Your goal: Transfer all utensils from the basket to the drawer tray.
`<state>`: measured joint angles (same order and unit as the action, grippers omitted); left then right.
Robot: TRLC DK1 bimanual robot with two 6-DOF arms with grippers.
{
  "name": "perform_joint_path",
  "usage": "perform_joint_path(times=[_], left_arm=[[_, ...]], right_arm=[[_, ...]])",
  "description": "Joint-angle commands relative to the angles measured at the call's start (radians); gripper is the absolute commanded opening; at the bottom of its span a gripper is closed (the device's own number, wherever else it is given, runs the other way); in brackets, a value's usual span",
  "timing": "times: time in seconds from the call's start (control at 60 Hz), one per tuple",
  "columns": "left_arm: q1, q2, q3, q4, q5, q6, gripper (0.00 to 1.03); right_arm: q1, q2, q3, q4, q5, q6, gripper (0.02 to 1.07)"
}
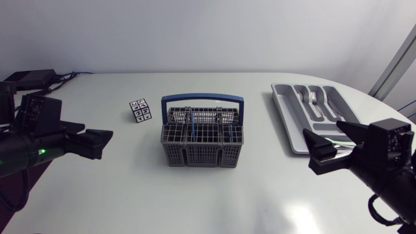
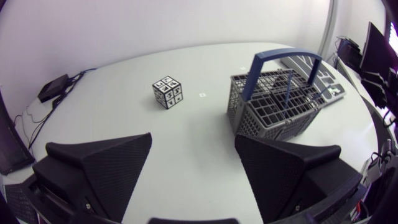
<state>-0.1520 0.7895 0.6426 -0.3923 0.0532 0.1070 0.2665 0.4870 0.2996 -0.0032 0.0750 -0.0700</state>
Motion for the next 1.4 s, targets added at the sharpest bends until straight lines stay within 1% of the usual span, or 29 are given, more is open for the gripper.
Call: perform_joint_path(times=[0.0,0.033,0.067,0.15,0.2,0.25,0.3,0.35,0.4,0.467,0.583,0.617,0.65,0.7,0.733,0.767,0.917,0.967,1.05,1.083,1.167,1.217,1.25,1.383], left_arm=[[-0.011,0.047,0.051,-0.02,0.063,0.043,0.93],[-0.012,0.056,0.055,-0.022,0.083,0.043,0.93],[-0.017,0.074,0.062,-0.022,0.122,0.043,0.93],[-0.034,0.122,0.081,-0.019,0.16,0.048,0.93],[-0.047,0.152,0.094,-0.01,0.165,0.049,0.93],[-0.055,0.189,0.109,0.0,0.186,0.049,0.93],[-0.061,0.229,0.126,0.003,0.226,0.049,0.93],[-0.073,0.258,0.138,0.007,0.249,0.053,0.93],[-0.092,0.274,0.144,0.02,0.255,0.053,0.93],[-0.132,0.298,0.154,0.05,0.258,0.053,0.93],[-0.181,0.34,0.17,0.101,0.258,0.054,0.93],[-0.187,0.355,0.177,0.115,0.266,0.054,0.93],[-0.19,0.366,0.18,0.125,0.277,0.053,0.93],[-0.196,0.407,0.19,0.156,0.339,0.049,0.93],[-0.201,0.43,0.203,0.168,0.347,0.043,0.93],[-0.212,0.453,0.212,0.185,0.347,0.036,0.91],[-0.262,0.54,0.244,0.23,0.346,0.033,0.91],[-0.274,0.562,0.239,0.274,0.346,0.026,0.86],[-0.288,0.594,0.239,0.337,0.332,0.01,0.83],[-0.301,0.61,0.239,0.365,0.313,0.007,0.81],[-0.32,0.637,0.239,0.415,0.272,0.007,0.81],[-0.34,0.652,0.233,0.457,0.231,0.01,0.78],[-0.343,0.66,0.23,0.481,0.209,0.011,0.78],[-0.345,0.715,0.236,0.537,0.18,0.01,0.76]], right_arm=[[0.039,0.047,0.038,-0.011,0.002,0.039,1.03],[0.05,0.062,0.044,-0.011,0.002,0.044,1.03],[0.063,0.079,0.053,-0.018,0.002,0.047,1.03],[0.1,0.121,0.085,-0.05,0.002,0.049,1.03],[0.119,0.163,0.119,-0.086,0.003,0.049,1.03],[0.119,0.209,0.161,-0.13,0.003,0.045,1.03],[0.119,0.274,0.213,-0.201,-0.007,0.036,1.03],[0.122,0.318,0.251,-0.245,-0.023,0.033,1.03],[0.123,0.352,0.276,-0.267,-0.032,0.013,1.03],[0.135,0.398,0.302,-0.273,-0.073,-0.014,1.03],[0.139,0.479,0.349,-0.333,-0.242,-0.031,1.03],[0.139,0.502,0.354,-0.336,-0.27,-0.062,1.03],[0.139,0.529,0.361,-0.348,-0.293,-0.099,1.03],[0.139,0.564,0.375,-0.342,-0.296,-0.14,1.03],[0.14,0.581,0.381,-0.331,-0.297,-0.169,1.03],[0.152,0.596,0.389,-0.323,-0.299,-0.182,1.03],[0.194,0.665,0.429,-0.317,-0.299,-0.197,1.03],[0.209,0.68,0.438,-0.316,-0.299,-0.203,1.03],[0.22,0.7,0.45,-0.31,-0.296,-0.205,1.03],[0.221,0.714,0.458,-0.307,-0.294,-0.205,1.03],[0.223,0.736,0.467,-0.297,-0.296,-0.214,1.03],[0.226,0.74,0.467,-0.285,-0.294,-0.215,1.03],[0.226,0.748,0.47,-0.276,-0.294,-0.217,1.03],[0.227,0.783,0.484,-0.259,-0.288,-0.225,1.02]])
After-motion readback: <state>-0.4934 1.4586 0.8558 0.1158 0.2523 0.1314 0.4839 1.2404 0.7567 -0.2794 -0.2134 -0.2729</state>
